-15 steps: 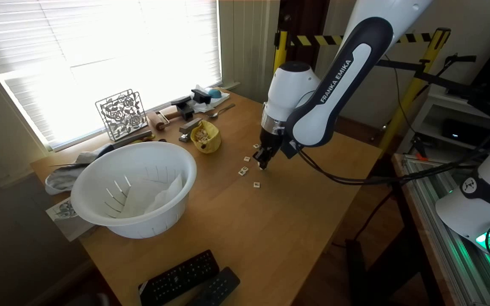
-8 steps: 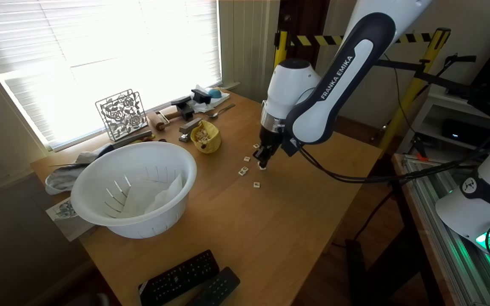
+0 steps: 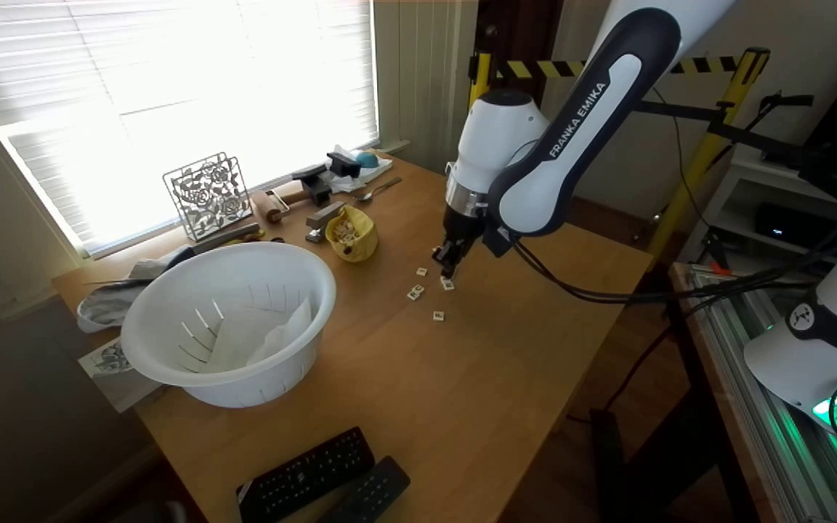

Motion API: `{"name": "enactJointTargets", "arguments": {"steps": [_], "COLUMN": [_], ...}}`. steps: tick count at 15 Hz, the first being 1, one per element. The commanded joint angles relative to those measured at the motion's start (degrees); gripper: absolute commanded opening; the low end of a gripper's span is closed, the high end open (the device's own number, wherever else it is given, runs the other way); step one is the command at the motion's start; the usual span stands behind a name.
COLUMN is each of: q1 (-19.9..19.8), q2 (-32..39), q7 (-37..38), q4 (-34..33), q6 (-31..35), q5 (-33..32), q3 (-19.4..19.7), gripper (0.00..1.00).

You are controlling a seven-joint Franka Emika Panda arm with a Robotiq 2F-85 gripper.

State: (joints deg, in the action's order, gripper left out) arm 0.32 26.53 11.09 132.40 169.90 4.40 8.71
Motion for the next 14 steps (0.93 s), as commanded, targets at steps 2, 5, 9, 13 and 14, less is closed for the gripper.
{"name": "enactJointTargets", "arguments": {"steps": [2, 5, 9, 13, 14], "q1": [-3.0, -5.0, -7.8, -10.6, -11.0], "q2": [0.8, 1.6, 2.8, 4.0, 4.3], "q7": [-3.4, -5.0, -7.0, -8.4, -8.6], "q4": [-0.4, -0.7, -1.1, -1.5, -1.7], "q6": [0.8, 1.7, 3.0, 4.4, 4.5], "q5": [0.2, 0.8, 1.2, 1.4, 1.4], "q3": [-2.2, -3.9, -6.1, -8.3, -8.7], "gripper": [0.00, 0.00, 0.00, 0.00, 0.00]}}
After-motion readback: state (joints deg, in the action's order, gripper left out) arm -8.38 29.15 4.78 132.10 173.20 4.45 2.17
